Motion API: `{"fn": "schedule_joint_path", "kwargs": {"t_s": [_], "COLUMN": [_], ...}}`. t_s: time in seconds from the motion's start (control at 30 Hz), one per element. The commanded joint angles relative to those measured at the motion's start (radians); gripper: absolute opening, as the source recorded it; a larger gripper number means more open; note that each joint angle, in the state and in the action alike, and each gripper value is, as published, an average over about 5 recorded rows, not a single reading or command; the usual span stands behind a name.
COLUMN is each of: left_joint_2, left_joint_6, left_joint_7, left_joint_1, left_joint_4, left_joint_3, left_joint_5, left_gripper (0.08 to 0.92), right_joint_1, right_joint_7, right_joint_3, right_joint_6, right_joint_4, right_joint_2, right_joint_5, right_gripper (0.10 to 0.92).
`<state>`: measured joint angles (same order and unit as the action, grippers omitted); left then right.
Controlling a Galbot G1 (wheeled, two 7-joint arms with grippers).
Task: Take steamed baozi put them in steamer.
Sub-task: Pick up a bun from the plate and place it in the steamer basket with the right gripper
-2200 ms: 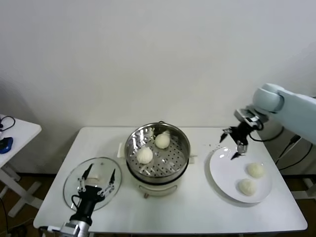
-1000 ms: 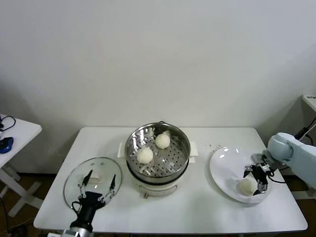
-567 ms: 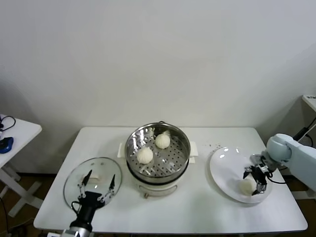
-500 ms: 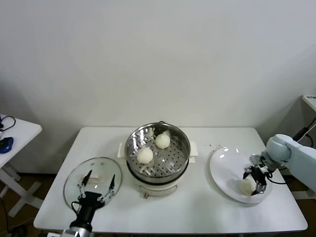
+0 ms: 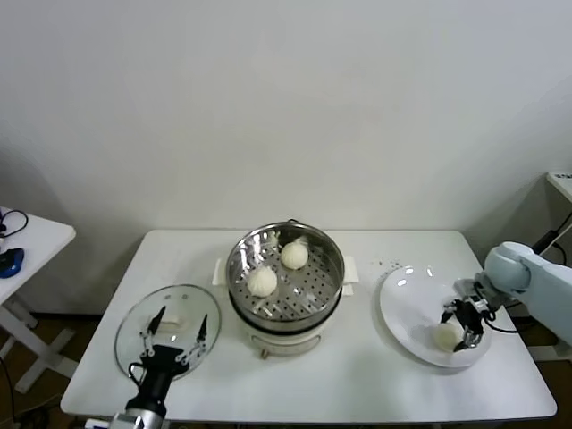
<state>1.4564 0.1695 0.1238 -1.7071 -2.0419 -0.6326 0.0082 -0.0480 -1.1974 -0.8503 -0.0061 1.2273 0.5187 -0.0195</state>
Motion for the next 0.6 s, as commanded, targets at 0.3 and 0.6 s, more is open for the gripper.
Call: {"fn": "schedule_joint_path", "kwargs": {"t_s": [0.3,0.6], "left_joint_2": [-0.004,-0.005], "left_joint_6": [-0.014,-0.018], "left_joint_7": [-0.001,-0.002], "left_joint_1": [0.014,0.016], "left_joint_4": [0.001,0.01], "left_joint_3": [0.006,-0.002], "left_joint_5": [0.004,0.003], "left_gripper": [0.823,0.823], "right_joint_1": [0.58,0.922], "right_joint_7": [-0.052,-0.076], "right_joint_3": [-0.308,-0.486], "right_joint_6": [0.107,0.276], "right_joint_4": [0.092,0.221], "right_joint_2": [0.087,0.285], "right_joint_5": [0.159,0.151], "right_gripper": [0.687,0.691]}}
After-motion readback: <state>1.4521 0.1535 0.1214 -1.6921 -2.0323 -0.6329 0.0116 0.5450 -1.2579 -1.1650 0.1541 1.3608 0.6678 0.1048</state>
